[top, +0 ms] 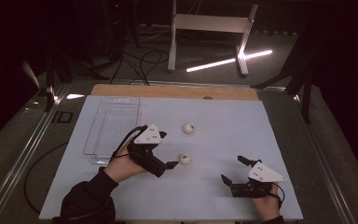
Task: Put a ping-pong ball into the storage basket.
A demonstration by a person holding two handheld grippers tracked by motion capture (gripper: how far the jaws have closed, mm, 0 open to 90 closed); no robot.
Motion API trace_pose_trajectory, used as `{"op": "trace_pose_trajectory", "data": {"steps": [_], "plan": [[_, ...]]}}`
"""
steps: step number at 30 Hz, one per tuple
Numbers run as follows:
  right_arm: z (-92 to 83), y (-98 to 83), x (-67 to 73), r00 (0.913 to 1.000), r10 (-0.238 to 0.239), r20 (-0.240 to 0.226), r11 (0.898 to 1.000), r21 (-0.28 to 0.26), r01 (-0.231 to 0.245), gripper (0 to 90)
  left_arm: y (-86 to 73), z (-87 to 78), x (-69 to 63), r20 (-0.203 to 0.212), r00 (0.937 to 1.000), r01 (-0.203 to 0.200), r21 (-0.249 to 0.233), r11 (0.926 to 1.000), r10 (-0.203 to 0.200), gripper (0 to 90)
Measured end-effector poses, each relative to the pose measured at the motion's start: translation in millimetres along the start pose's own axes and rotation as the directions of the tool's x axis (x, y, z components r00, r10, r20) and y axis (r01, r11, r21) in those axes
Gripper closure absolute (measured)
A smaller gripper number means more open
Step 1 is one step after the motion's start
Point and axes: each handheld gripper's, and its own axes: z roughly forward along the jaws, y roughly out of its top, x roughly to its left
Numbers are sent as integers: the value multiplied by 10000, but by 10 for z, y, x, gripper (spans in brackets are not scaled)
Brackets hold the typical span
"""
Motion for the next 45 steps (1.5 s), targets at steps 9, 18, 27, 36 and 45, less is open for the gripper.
{"op": "trace_pose_trajectory", "data": {"steps": [9, 18, 27, 36, 45], "plan": [[4, -2, -1, 10000, 21, -24, 10000, -6, -21, 94, -18, 215, 12, 294, 9996, -34, 442, 9990, 21, 6], [6, -3, 2, 10000, 21, -82, 10000, 30, -21, 93, -37, 423, 6, 539, 9985, -27, 722, 9974, -12, 6], [8, -3, 4, 9999, 63, -121, 10000, 36, -63, 94, -102, 616, 12, 760, 9970, 59, 1061, 9943, -141, 7], [5, -3, 4, 9999, 71, -127, 10000, 27, -70, 94, -194, 785, 63, 730, 9966, 263, 1462, 9889, -373, 7], [5, -1, 7, 9999, 43, -148, 10000, 37, -43, 93, -302, 923, 111, 608, 9964, 466, 1961, 9795, -595, 18]]}}
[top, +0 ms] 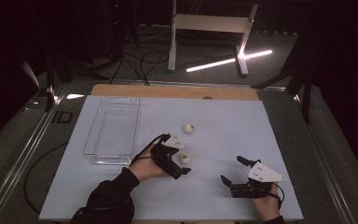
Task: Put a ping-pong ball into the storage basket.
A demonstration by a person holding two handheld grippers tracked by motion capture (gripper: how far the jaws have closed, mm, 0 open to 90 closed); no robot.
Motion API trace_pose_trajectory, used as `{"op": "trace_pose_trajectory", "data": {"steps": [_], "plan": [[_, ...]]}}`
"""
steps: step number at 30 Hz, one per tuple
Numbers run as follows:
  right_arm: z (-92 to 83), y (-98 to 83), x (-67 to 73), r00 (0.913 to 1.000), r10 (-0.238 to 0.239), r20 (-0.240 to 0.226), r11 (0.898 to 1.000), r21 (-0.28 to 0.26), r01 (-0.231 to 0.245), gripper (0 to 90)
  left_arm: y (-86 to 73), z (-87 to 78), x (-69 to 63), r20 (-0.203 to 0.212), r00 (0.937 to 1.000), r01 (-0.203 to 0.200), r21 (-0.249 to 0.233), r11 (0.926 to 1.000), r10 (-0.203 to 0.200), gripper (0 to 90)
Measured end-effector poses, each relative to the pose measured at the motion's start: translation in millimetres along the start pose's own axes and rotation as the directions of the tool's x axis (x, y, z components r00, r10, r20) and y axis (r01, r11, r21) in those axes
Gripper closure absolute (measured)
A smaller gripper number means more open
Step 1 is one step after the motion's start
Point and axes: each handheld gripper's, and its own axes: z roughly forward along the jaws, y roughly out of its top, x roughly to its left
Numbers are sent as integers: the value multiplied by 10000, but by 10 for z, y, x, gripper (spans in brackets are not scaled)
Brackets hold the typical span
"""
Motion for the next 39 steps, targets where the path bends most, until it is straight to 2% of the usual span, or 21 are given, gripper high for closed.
{"op": "trace_pose_trajectory", "data": {"steps": [6, 10, 13, 16, 17, 19, 23, 25, 27, 36, 39], "plan": [[1, -1, 0, 10000, -7, -21, 10000, 12, 7, 94, -28, 95, 40, 96, 9997, 205, 112, 9997, -206, 36], [-2, -1, -1, 10000, 25, -5, 10000, 6, -25, 93, -46, 147, 63, 43, 9993, 379, 161, 9992, -380, 49], [-1, -1, -1, 10000, 22, -27, 10000, 15, -22, 94, -47, 177, 66, -79, 9994, 333, 246, 9991, -331, 76], [-1, -1, -1, 10000, 28, -26, 10000, 19, -28, 93, -54, 206, 77, -160, 9993, 329, 332, 9989, -324, 128], [-1, 0, 0, 10000, 29, -34, 10000, 15, -29, 94, -59, 220, 83, -222, 9988, 437, 377, 9983, -428, 162], [-2, 0, 0, 10000, 38, -28, 10000, 5, -38, 93, -68, 241, 88, -327, 9984, 481, 413, 9980, -468, 176], [-2, 1, 1, 10000, 50, -42, 10000, 6, -50, 94, -76, 279, 104, -520, 9965, 682, 554, 9961, -654, 273], [-3, 3, 3, 10000, 60, -51, 10000, 7, -60, 94, -73, 297, 109, -678, 9957, 671, 685, 9954, -625, 317], [-2, 3, 3, 10000, 70, -53, 10000, 2, -70, 94, -73, 313, 118, -576, 9961, 711, 728, 9948, -670, 352], [-2, 2, 1, 10000, 47, -45, 10000, 15, -47, 93, -55, 378, 117, -616, 9970, 525, 987, 9937, -466, 441], [-3, 1, -2, 10000, 51, -35, 10000, 18, -51, 94, -45, 388, 118, -704, 9968, 458, 1043, 9935, -385, 510]]}}
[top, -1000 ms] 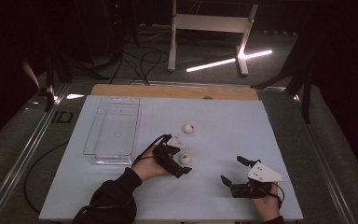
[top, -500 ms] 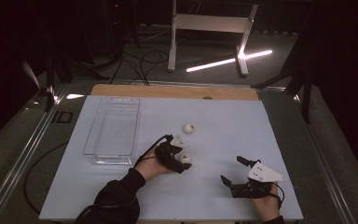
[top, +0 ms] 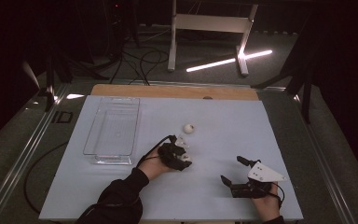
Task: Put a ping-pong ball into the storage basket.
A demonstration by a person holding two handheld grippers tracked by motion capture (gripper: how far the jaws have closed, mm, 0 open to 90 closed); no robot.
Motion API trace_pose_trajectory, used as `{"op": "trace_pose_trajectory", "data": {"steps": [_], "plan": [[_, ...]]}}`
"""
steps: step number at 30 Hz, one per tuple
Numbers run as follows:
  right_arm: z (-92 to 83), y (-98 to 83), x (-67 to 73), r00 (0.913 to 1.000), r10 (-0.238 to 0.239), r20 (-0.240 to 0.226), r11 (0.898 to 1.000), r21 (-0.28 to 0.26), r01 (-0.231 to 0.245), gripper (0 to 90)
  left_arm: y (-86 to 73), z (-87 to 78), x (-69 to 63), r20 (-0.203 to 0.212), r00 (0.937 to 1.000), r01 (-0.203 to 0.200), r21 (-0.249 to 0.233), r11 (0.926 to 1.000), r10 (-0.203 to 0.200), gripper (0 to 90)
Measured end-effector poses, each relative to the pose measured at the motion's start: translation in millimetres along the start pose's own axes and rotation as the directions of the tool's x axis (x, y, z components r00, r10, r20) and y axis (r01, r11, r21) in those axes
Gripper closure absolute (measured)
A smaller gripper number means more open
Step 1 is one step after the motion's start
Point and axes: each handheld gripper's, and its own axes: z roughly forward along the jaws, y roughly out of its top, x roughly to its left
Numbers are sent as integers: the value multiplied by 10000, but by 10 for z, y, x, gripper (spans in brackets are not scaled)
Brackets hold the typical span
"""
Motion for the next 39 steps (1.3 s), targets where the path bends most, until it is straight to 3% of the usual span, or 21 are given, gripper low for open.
{"op": "trace_pose_trajectory", "data": {"steps": [13, 21, 39], "plan": [[-1, 1, 1, 10000, -5, 8, 10000, 8, 5, 94, 50, -77, -55, 315, 9979, -584, 301, 9978, 575, 522], [-2, 0, -2, 10000, 6, -2, 10000, 3, -6, 94, 56, -120, -82, 402, 9970, -683, 367, 9970, 669, 523], [-5, 0, -2, 10000, 55, -20, 10000, -11, -55, 95, 75, -372, -210, 673, 9911, -1191, 581, 9912, 1152, 523]]}}
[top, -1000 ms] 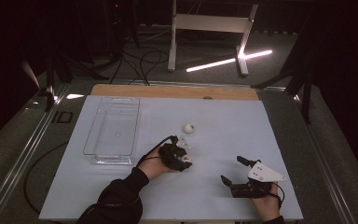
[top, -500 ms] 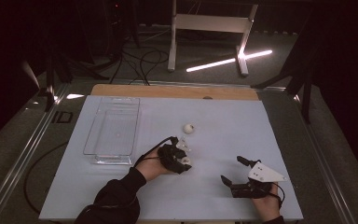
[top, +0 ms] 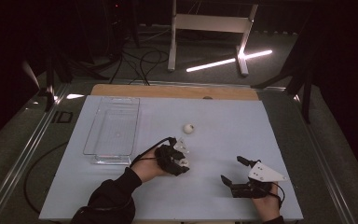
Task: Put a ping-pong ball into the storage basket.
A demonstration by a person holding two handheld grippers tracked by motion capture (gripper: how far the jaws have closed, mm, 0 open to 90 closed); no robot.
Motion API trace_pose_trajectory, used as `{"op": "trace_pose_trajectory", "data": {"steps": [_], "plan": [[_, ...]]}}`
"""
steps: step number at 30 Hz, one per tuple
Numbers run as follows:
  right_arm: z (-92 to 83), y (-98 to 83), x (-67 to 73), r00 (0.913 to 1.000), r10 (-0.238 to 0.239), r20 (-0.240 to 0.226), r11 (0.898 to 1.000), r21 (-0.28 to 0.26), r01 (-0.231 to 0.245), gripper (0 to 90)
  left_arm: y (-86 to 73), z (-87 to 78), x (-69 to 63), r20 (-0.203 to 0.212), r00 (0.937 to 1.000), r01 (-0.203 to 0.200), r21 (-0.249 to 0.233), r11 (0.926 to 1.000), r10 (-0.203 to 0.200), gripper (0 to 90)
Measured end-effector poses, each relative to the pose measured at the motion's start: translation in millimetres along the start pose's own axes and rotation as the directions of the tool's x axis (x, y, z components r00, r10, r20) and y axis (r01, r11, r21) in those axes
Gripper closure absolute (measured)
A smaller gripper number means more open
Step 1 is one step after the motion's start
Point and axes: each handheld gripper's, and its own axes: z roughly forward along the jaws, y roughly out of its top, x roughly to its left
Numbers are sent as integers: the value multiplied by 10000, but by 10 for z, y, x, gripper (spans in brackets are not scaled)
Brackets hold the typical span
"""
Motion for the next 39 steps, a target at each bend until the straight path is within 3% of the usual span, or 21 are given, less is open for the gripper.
{"op": "trace_pose_trajectory", "data": {"steps": [7, 15, 31, 39], "plan": [[-6, 2, -1, 10000, -8, 21, 10000, -42, 8, 95, 18, -194, -78, 106, 9991, -411, 204, 9989, 409, 523], [-1, 0, 5, 10000, 16, 21, 10000, 4, -16, 95, 6, -424, -121, 187, 9981, -598, 290, 9978, 593, 523], [-1, 3, 12, 10000, 7, -4, 10000, -38, -7, 95, -46, -653, -133, 479, 9945, -957, 622, 9935, 928, 523], [-1, 3, 13, 10000, -4, -46, 10000, -92, 3, 95, -14, -764, -121, 491, 9938, -1024, 479, 9936, 1000, 523]]}}
